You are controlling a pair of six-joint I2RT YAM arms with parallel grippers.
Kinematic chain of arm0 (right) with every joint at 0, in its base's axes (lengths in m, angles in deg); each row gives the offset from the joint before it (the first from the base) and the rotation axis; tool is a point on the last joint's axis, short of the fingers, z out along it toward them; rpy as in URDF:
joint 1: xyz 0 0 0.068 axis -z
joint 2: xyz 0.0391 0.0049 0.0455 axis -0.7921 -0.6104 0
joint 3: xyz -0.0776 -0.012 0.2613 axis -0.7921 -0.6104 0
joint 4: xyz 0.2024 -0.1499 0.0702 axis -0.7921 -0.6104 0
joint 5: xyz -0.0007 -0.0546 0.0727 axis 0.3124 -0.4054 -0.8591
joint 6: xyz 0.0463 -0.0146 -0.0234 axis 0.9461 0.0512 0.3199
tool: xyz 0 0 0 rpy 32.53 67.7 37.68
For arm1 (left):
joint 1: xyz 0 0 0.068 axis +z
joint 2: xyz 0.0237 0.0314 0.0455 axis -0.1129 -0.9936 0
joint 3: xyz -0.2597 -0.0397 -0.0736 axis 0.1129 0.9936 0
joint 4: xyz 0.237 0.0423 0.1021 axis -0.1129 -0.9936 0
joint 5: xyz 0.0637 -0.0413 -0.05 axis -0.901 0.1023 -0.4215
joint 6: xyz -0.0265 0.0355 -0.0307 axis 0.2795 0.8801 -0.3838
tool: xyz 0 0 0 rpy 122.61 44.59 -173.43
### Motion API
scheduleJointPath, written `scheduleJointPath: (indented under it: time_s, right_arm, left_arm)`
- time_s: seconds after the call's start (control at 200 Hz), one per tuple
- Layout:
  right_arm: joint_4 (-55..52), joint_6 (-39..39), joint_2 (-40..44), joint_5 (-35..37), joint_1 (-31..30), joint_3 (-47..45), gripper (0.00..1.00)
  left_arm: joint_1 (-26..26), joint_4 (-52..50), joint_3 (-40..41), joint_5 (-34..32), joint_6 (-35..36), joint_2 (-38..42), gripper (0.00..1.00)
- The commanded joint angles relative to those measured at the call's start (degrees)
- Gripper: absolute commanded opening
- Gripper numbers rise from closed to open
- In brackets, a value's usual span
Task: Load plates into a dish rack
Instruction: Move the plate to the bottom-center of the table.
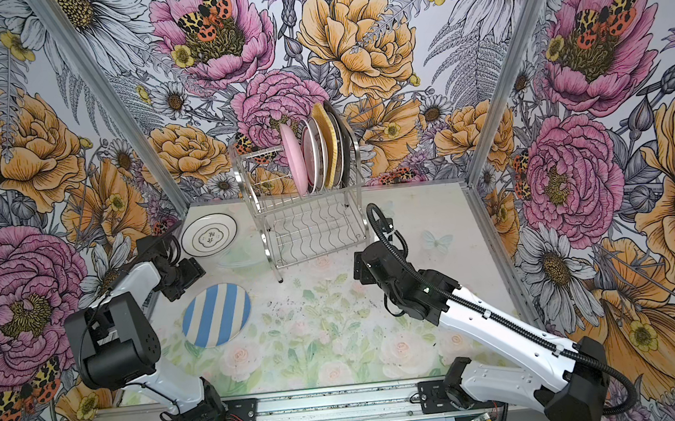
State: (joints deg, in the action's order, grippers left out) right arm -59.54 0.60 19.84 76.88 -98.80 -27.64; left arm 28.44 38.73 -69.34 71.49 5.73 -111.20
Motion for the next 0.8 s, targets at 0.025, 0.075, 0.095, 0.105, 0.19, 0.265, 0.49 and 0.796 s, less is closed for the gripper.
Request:
scheduleJointPath:
  time_s: [0.025,0.075,0.095,0.105,0.19,0.265,0.49,0.796]
  right_arm:
    - [0.84,-0.83,-0.82,-1.04,0.32,1.91,0.78]
    - [1.13,-0.93,-1.01,-1.26,0.33,2.15,0.78]
    - [1.18,-0.97,-1.10,-1.31,0.35,2.20,0.78]
    - [1.25,-0.93,-1.10,-1.30,0.29,2.26,0.78]
    - [1.36,-0.98,-1.04,-1.38,0.30,2.46,0.78]
    - [1.36,-1.14,-0.87,-1.31,0.36,2.55,0.78]
    - [1.38,-1.40,-0.93,-1.30,0.36,2.51,0.78]
    - [1.36,-1.46,0.80,-0.96,0.39,1.82,0.78]
  left_arm:
    - [1.36,3.66,-1.34,4.28,-0.24,-3.24,0.81]
    - [1.79,3.58,-2.23,4.10,0.57,-4.83,0.81]
    - [1.86,3.58,-2.48,4.06,0.99,-5.42,0.81]
    - [1.93,3.58,-2.63,4.03,1.14,-5.67,0.81]
    - [2.44,3.51,-2.85,3.62,1.93,-7.30,0.81]
    - [2.95,3.49,-2.87,3.37,2.52,-8.21,0.81]
    - [3.27,2.06,-2.26,4.13,2.37,-10.78,0.81]
    - [2.97,-1.78,5.34,6.65,1.52,-5.86,0.81]
